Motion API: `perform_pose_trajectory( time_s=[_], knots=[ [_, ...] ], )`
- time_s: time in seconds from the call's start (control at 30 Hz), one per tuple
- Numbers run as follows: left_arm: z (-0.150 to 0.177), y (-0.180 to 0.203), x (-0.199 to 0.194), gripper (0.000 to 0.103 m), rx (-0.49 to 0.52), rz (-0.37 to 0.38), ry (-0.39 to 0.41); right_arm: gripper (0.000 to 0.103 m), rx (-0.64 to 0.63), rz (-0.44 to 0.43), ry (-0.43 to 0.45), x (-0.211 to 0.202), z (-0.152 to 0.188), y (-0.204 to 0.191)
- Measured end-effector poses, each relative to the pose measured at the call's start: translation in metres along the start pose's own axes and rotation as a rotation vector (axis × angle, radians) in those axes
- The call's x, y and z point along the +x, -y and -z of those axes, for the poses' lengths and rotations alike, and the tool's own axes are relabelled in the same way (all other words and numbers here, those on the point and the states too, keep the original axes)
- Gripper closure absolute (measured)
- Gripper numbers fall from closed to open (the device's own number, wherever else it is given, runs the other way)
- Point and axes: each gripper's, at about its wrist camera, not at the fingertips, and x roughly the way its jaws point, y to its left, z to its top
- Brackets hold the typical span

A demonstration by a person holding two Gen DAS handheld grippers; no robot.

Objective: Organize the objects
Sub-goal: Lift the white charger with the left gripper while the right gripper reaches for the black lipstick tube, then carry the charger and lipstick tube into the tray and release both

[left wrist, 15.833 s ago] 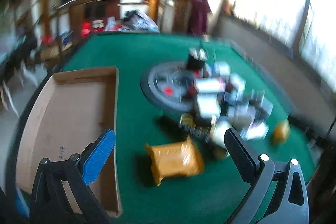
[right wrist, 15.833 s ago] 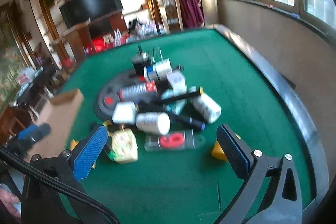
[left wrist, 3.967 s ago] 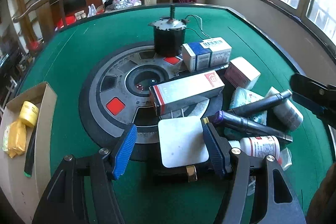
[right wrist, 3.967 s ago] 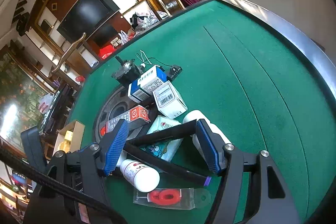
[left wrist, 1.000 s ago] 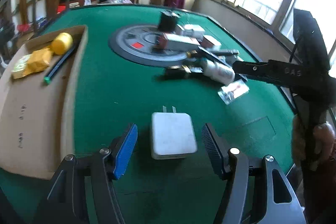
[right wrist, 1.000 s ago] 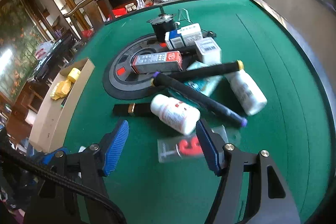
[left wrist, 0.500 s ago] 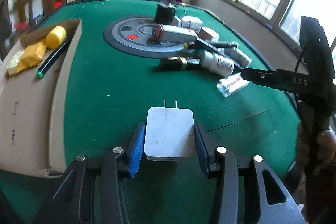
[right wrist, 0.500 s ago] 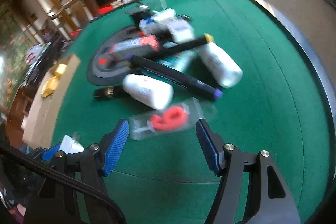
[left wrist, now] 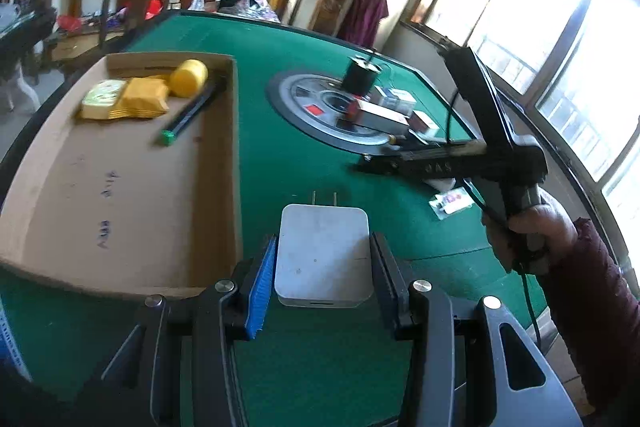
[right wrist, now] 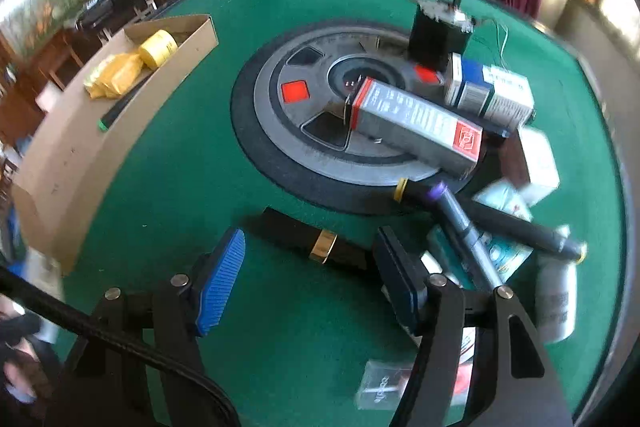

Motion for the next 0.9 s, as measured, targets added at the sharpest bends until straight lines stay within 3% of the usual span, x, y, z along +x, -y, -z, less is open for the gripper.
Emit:
perform_pose_trajectory(
  time_s=[0.1, 0.27, 0.33, 0.4, 0.47, 0.5, 0.53, 0.63, 0.77, 0.87, 0.9],
  knots=[
    [-0.001, -0.010, -0.004, 0.063, -0.018, -0.009, 0.013, 0.038, -0.010, -0.013, -0.024, 0.000, 0.006, -0.003],
    [-0.005, -0.020, -0.001, 0.064, -0.041, -0.011, 0.015, 0.047, -0.060, 0.064, -0.037, 0.010, 0.013, -0.014],
    [-0.005, -0.022, -0.003, 0.064, -0.040, -0.011, 0.022, 0.059, -0.023, 0.065, -0.037, 0.010, 0.012, -0.012],
    [-0.006, -0.024, -0.006, 0.064, -0.041, -0.008, 0.033, 0.080, 0.033, 0.060, -0.029, 0.009, 0.010, -0.006],
    [-0.008, -0.025, -0.012, 0.067, -0.035, -0.011, 0.048, 0.088, 0.092, 0.051, -0.024, 0.007, 0.011, 0.002],
    [-0.010, -0.026, -0.014, 0.078, -0.026, -0.016, 0.055, 0.088, 0.119, 0.034, -0.023, 0.006, 0.011, 0.006],
    [-0.011, -0.027, -0.016, 0.080, -0.019, -0.020, 0.058, 0.088, 0.146, 0.016, -0.025, 0.005, 0.012, 0.009],
    [-0.017, -0.032, -0.019, 0.080, -0.010, -0.037, 0.067, 0.088, 0.210, -0.036, -0.017, 0.000, 0.016, 0.017],
    [-0.014, -0.031, -0.014, 0.080, -0.012, -0.039, 0.018, 0.088, 0.243, -0.088, -0.009, -0.001, 0.020, 0.020],
    [-0.004, -0.014, -0.008, 0.066, 0.046, -0.017, -0.003, 0.088, 0.252, -0.110, -0.010, 0.000, 0.025, 0.017],
    [-0.002, -0.006, -0.005, 0.054, 0.074, -0.016, -0.007, 0.088, 0.254, -0.119, -0.008, 0.000, 0.026, 0.017]
  ],
)
